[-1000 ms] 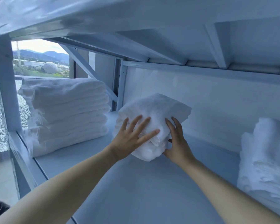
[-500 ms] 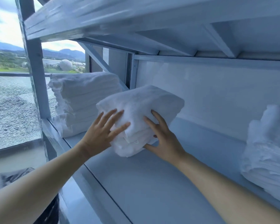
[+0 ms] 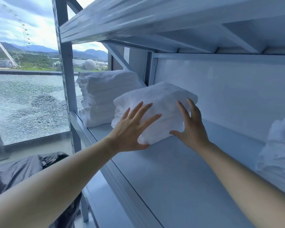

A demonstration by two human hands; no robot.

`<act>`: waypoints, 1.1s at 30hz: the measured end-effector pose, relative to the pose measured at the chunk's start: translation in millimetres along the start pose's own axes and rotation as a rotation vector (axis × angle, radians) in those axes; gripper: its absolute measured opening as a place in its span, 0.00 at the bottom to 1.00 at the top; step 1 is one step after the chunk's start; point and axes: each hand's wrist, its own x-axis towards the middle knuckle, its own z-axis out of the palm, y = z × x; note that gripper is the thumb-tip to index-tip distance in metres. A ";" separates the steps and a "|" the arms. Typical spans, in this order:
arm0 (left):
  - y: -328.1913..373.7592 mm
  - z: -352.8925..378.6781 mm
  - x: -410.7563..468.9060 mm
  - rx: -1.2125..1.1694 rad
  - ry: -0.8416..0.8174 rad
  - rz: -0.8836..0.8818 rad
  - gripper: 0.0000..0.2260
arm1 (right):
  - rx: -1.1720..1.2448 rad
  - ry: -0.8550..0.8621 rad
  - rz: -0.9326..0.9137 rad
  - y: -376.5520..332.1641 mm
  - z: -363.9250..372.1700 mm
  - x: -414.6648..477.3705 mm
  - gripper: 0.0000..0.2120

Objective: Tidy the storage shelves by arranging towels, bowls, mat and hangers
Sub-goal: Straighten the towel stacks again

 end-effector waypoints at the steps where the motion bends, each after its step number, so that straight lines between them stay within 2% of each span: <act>1: 5.1 -0.8 3.7 0.033 -0.017 -0.019 0.45 | -0.010 -0.018 0.002 4.0 -0.5 -1.0 0.53; 7: 26.0 7.7 20.0 0.253 -0.137 -0.100 0.43 | -0.095 -0.113 -0.072 15.4 4.0 -4.5 0.52; 13: 47.3 9.5 42.9 0.238 -0.190 -0.292 0.46 | -0.109 -0.118 -0.068 15.5 12.4 9.2 0.59; 18: 43.9 5.8 42.8 0.235 -0.211 -0.293 0.45 | -0.116 -0.075 -0.109 16.8 23.4 16.3 0.61; 24: 39.8 0.0 36.1 0.217 -0.235 -0.266 0.42 | -0.037 0.045 -0.104 10.6 35.9 19.4 0.54; 28: 39.8 -3.1 30.8 0.243 -0.248 -0.237 0.42 | 0.025 0.047 -0.101 10.2 34.0 16.2 0.48; 33: 37.9 -9.8 22.2 0.284 -0.267 -0.233 0.42 | 0.067 0.067 -0.129 2.2 31.9 10.9 0.46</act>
